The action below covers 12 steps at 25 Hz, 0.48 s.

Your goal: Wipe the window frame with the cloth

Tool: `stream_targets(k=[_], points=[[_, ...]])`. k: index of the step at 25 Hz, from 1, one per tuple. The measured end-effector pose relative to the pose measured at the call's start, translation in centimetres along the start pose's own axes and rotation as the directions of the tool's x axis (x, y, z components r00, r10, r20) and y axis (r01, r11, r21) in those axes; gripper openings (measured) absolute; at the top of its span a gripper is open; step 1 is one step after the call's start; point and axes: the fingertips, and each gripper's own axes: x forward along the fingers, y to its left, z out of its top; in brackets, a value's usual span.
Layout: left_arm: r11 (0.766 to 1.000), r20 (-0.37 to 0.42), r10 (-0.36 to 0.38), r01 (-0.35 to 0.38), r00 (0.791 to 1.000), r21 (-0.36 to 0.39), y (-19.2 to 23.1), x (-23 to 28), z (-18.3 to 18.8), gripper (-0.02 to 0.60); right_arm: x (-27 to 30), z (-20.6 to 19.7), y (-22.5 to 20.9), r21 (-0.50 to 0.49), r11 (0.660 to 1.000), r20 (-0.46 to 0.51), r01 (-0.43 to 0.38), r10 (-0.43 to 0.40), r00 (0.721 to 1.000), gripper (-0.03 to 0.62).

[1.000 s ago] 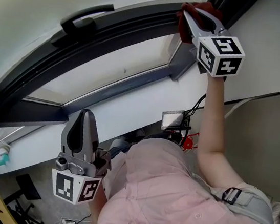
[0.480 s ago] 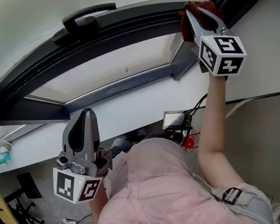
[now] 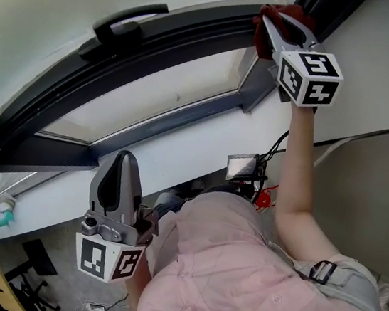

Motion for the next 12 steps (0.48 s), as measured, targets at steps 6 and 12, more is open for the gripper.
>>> stream_targets(k=[6, 12], points=[[1.000, 0.004, 0.001, -0.001, 1.000, -0.002, 0.12, -0.24, 0.06, -0.005, 0.06, 0.06, 0.03, 0.008, 1.000, 0.007, 0.003, -0.003, 1.000, 0.071], [1.000, 0.012, -0.001, 0.001, 1.000, -0.005, -0.02, -0.40, 0.20, -0.005, 0.11, -0.01, 0.00, 0.010, 1.000, 0.009, 0.005, -0.005, 1.000, 0.071]])
